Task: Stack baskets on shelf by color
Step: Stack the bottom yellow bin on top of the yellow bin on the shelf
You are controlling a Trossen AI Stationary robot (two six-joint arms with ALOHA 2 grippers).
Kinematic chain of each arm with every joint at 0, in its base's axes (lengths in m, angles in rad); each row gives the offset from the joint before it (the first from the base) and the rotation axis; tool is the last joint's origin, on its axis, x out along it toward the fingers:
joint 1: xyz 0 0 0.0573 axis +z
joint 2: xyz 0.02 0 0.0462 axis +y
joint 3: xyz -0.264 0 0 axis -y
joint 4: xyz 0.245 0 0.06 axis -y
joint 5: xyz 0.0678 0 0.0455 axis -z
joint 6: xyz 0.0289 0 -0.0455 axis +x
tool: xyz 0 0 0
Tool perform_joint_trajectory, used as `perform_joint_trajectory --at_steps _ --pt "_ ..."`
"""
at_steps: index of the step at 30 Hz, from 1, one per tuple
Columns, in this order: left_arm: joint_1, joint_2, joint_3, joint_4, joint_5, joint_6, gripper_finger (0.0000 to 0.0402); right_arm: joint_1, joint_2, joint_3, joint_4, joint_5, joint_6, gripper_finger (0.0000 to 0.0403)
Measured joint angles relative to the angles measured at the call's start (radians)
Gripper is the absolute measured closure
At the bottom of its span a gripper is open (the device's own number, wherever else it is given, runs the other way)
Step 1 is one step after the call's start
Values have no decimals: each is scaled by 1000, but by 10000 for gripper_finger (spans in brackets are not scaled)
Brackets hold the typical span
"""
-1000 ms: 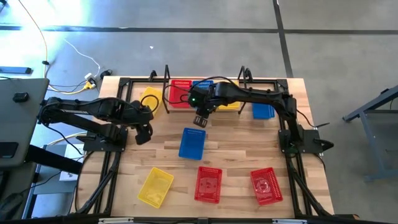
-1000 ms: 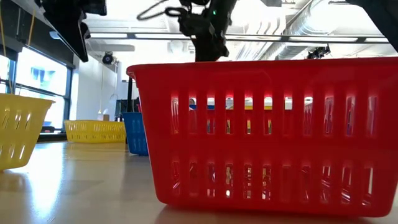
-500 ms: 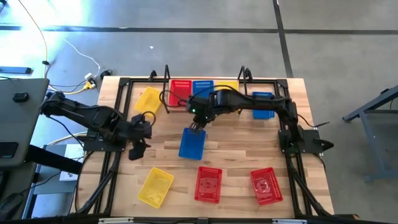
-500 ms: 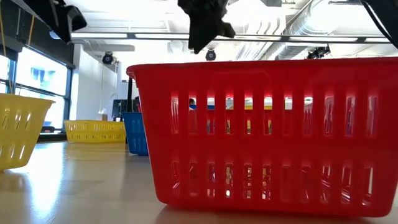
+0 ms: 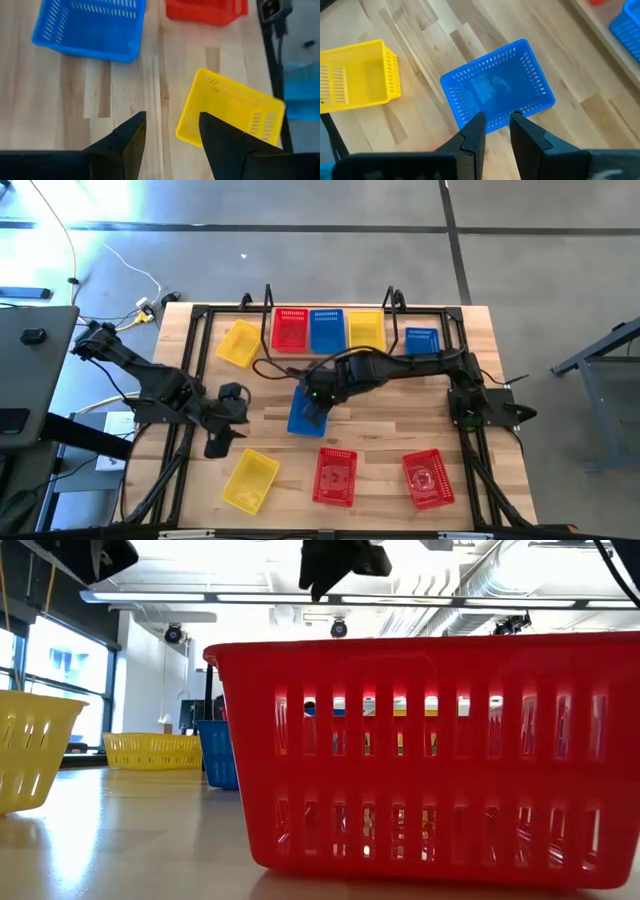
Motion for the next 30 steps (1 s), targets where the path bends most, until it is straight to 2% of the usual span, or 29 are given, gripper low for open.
perform_joint_trajectory --at_steps 9,16,22,30 --pt "-21 154 -1 39 15 78 227 68 0 -1 -6 14 105 327" --pt "-20 262 0 110 65 152 227 103 0 -2 -32 15 178 327" --pt "-20 334 0 150 90 189 227 131 0 -2 -64 55 224 327" --pt "-19 388 -2 171 126 218 227 137 1 -2 -104 57 259 327"
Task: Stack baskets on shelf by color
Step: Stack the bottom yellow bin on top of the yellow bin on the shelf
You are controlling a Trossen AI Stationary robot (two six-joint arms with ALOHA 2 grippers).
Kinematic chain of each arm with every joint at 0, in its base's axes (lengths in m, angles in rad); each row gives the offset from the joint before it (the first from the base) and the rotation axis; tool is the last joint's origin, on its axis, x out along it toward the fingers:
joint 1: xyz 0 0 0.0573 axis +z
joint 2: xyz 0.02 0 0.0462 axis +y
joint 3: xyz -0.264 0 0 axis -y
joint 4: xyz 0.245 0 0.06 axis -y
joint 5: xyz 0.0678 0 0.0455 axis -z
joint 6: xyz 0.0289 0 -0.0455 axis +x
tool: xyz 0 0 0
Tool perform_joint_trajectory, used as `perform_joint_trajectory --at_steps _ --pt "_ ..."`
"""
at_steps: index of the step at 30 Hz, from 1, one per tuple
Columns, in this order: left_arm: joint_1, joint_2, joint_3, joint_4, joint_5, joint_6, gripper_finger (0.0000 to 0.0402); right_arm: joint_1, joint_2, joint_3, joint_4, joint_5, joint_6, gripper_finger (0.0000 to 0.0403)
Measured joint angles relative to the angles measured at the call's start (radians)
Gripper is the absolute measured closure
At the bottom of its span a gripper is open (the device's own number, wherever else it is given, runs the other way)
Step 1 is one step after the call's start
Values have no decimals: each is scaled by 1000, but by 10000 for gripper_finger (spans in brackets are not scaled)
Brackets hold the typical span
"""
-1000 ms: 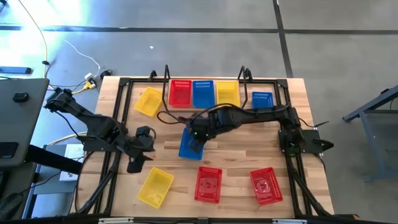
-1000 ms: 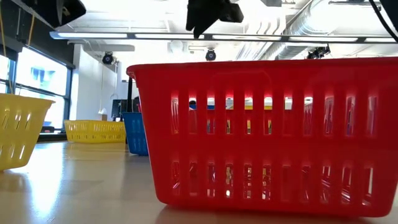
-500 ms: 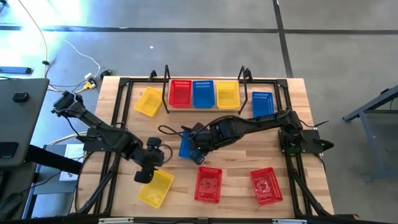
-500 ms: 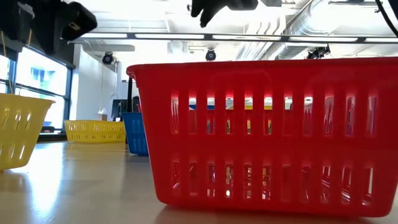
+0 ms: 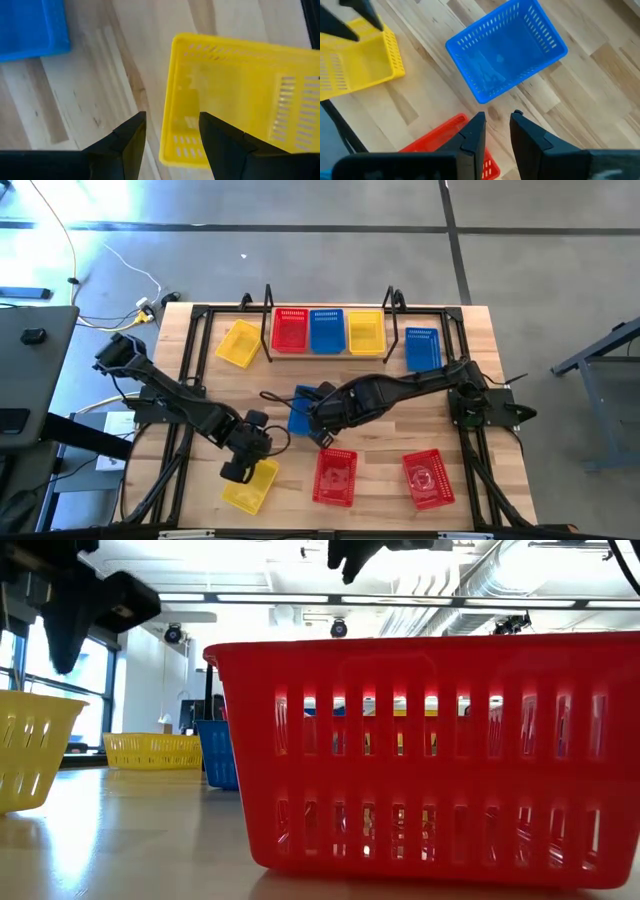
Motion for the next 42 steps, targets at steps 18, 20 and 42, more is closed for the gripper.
perform_joint_trajectory --at_steps 18,20,42 --pt "21 122 2 15 20 49 227 1 1 0 -3 -4 0 327" --pt "21 142 2 6 25 49 229 1 1 0 -3 -4 0 327" --pt "21 187 2 -23 74 -74 397 40 1 0 4 -11 -6 327"
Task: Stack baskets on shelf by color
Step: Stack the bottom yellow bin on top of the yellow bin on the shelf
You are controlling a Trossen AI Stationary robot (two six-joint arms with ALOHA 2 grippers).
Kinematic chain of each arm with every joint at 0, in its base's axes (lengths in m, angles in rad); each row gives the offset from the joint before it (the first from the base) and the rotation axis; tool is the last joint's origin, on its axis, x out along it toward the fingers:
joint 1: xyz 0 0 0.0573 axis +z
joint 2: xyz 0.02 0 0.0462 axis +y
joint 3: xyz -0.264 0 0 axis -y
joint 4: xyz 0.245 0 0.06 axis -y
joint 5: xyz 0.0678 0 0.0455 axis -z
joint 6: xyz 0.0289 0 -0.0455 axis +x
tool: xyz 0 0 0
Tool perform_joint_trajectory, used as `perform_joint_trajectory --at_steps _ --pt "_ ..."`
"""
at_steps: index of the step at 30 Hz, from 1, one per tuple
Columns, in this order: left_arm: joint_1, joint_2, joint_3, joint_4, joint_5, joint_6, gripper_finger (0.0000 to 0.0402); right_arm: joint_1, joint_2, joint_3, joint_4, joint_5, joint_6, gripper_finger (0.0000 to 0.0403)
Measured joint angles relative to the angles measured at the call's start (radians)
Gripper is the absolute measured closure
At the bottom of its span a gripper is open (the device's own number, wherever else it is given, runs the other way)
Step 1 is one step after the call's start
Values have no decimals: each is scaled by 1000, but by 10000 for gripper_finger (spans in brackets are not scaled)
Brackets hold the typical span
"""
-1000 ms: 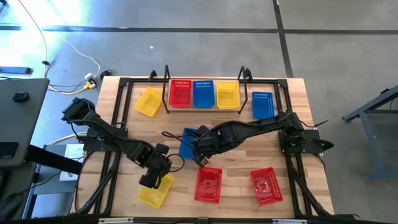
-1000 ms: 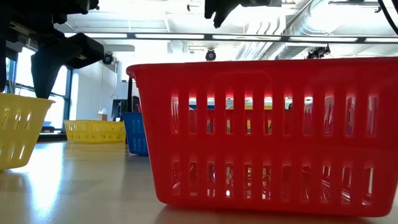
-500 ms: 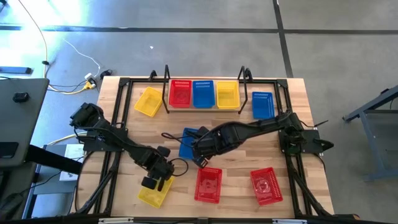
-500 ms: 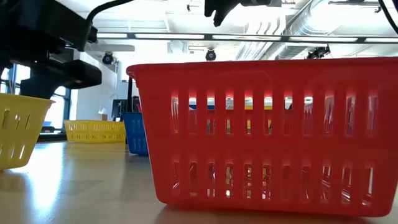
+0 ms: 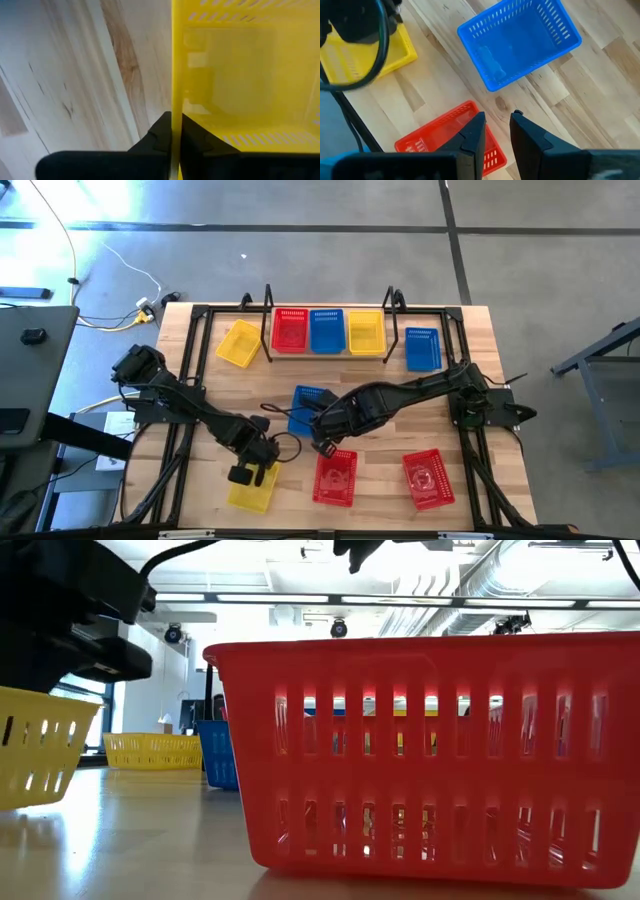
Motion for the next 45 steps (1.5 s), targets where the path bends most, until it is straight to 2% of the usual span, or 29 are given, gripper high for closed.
perform_joint_trajectory --at_steps 9,19,27,33,38,45 --pt "19 -95 -1 -93 -17 -160 400 -6 0 0 20 -20 -232 327" --pt "71 -238 0 -158 -37 -332 401 -26 0 0 92 -193 -602 327" --pt "110 -338 1 -197 -80 -527 401 -26 0 0 160 -270 -939 327" --pt "142 -396 0 -247 -142 -695 401 -20 0 0 204 -236 -1167 327" --pt "171 -417 0 -284 -210 -809 401 -6 0 0 229 -109 -1265 327" --pt "225 -427 -1 -315 -238 -859 401 -9 0 0 275 -85 -1347 320"
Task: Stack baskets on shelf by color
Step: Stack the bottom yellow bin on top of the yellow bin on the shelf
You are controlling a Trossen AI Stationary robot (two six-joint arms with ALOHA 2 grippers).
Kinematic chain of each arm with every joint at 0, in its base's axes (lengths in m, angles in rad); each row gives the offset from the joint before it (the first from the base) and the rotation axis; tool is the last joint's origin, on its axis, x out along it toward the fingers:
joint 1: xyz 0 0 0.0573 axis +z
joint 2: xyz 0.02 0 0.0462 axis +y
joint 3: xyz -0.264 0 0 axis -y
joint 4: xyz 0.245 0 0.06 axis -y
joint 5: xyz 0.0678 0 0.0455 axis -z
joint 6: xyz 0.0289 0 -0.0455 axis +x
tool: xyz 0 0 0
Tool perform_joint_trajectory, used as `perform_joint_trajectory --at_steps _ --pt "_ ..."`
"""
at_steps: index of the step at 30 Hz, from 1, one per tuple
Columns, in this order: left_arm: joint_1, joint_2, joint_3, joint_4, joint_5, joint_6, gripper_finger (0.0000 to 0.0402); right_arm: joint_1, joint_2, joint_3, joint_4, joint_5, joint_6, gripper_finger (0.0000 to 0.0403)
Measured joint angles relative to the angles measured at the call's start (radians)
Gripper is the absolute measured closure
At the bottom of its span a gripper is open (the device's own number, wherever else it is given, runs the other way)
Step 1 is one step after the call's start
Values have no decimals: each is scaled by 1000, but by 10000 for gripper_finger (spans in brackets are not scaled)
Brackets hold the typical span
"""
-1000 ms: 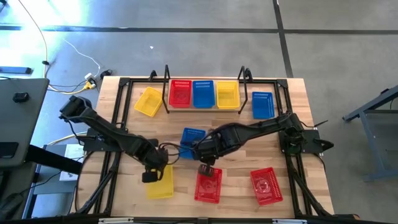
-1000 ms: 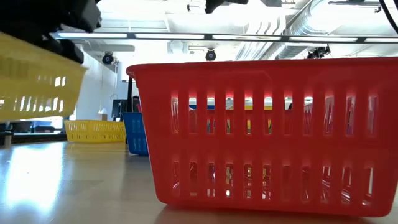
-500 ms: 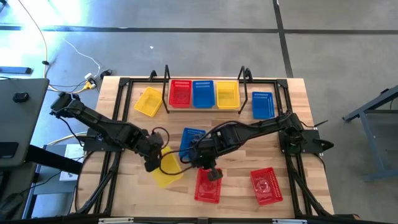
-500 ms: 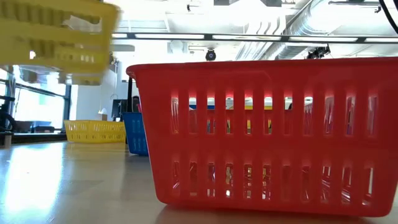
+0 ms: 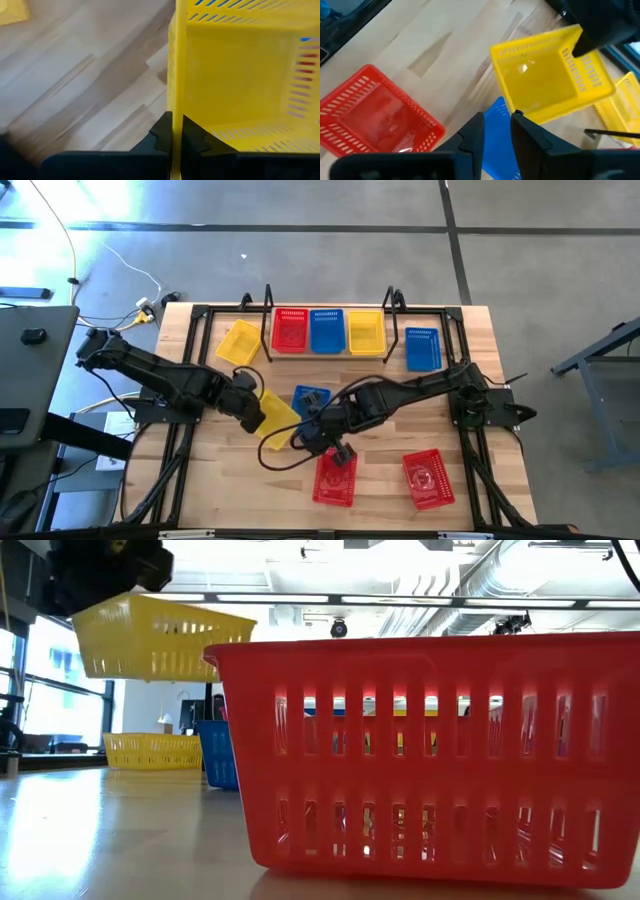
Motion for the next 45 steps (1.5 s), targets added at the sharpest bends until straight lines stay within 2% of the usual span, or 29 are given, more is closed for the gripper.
perform_joint_trajectory --at_steps 10,17,24,30,35,43,45 --pt "36 -1 1 70 1 -3 401 -36 1 0 46 -12 -141 260" --pt "42 -1 1 148 -16 0 401 -80 6 -21 52 -99 -145 258" --pt "69 -1 1 225 4 38 401 -98 30 -21 -18 -110 -142 258" --pt "94 -1 1 255 30 69 401 -101 43 -21 -58 -79 -142 261" --pt "105 -1 1 273 38 69 401 -105 42 -21 -73 -74 -104 294" --pt "117 -1 1 302 47 91 401 -117 49 -21 -113 -98 -14 386" --pt "121 -1 1 307 48 91 401 -116 49 -21 -115 -104 2 396"
